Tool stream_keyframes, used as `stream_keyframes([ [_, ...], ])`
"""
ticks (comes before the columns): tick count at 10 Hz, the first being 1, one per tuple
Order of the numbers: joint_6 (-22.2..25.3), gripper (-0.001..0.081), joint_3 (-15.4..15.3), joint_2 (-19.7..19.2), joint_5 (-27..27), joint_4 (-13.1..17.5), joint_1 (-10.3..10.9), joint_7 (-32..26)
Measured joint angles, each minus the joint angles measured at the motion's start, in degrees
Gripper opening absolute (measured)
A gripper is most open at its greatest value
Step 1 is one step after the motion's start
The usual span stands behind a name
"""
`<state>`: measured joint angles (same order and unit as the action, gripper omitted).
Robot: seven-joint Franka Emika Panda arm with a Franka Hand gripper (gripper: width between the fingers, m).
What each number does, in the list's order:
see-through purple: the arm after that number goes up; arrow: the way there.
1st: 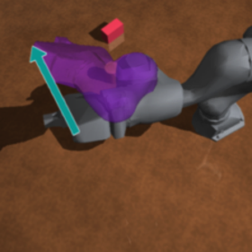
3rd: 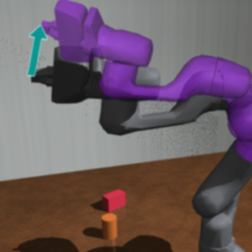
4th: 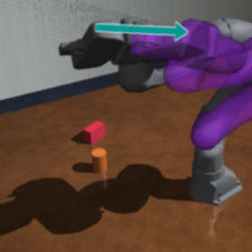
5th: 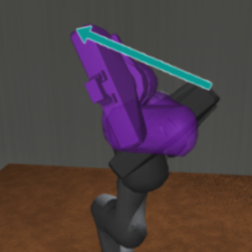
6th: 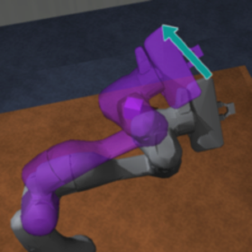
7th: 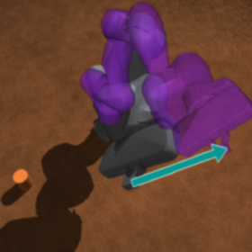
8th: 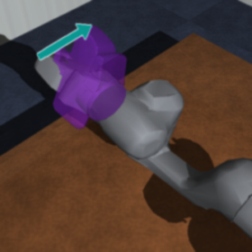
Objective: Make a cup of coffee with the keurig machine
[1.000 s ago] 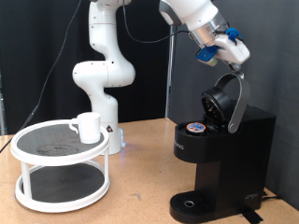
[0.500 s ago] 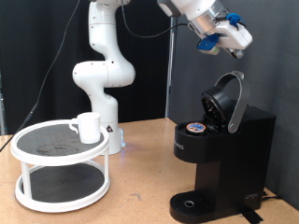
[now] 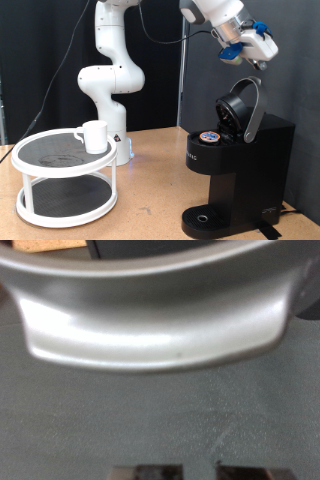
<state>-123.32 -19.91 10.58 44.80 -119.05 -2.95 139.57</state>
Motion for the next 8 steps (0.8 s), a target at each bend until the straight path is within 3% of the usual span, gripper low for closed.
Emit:
stream_keyframes([
  [8, -1.22, 0.0000, -0.22, -0.12, -1.14, -2.35, -0.31, 0.09],
])
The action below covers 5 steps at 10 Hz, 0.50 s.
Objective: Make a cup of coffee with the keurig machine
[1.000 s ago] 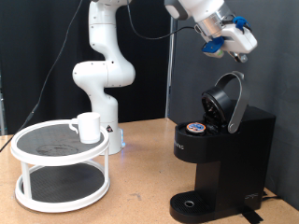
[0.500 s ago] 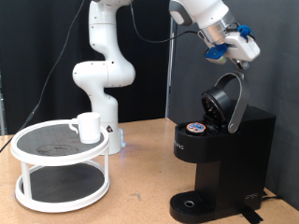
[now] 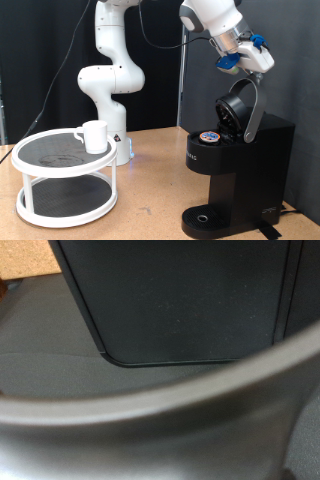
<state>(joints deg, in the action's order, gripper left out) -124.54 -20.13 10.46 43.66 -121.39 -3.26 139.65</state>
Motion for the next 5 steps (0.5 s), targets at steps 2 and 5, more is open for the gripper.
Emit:
stream_keyframes([
  [2, 0.33, 0.0000, 0.64, 0.34, 0.11, -0.07, -0.22, -0.01],
  [5, 3.17, 0.0000, 3.18, 1.27, 0.11, -0.14, -1.15, -1.63],
])
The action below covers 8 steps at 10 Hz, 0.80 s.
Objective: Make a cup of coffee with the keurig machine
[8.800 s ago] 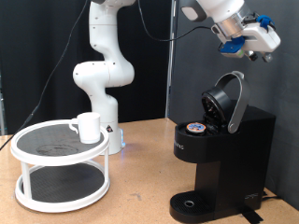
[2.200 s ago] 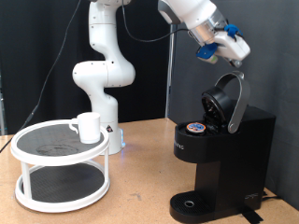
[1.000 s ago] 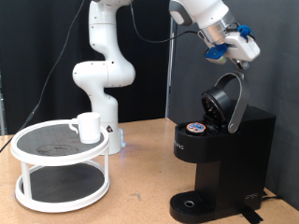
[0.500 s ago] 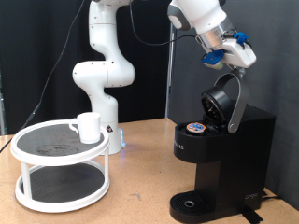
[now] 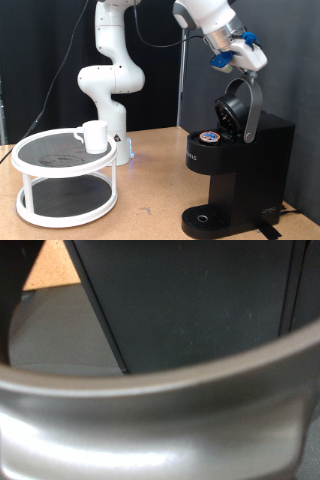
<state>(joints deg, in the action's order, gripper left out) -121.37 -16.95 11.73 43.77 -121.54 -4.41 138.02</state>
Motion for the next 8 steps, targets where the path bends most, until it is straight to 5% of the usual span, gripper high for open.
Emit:
stream_keyframes([
  [8, 0.95, 0.0000, 2.50, 2.16, -9.44, -2.45, -4.50, -0.42],
])
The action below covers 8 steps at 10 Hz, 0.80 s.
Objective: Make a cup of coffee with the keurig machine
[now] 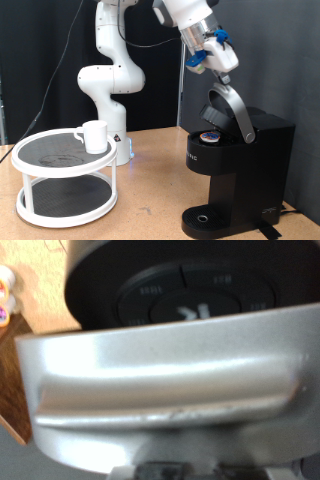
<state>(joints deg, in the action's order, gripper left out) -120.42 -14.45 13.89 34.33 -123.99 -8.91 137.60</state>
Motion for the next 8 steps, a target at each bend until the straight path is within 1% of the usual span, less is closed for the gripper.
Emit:
stream_keyframes([
  [2, -0.13, 0.0000, 0.29, -0.05, -1.60, -0.86, -0.94, -0.06],
  [5, -1.49, 0.0000, 0.43, -0.08, -2.88, -2.25, -1.74, -0.66],
  [7, -3.37, 0.0000, 0.41, -0.40, -4.59, -4.11, -2.20, -0.95],
  [8, -5.11, 0.0000, 0.13, -1.32, -5.32, -5.40, -2.20, -0.97],
])
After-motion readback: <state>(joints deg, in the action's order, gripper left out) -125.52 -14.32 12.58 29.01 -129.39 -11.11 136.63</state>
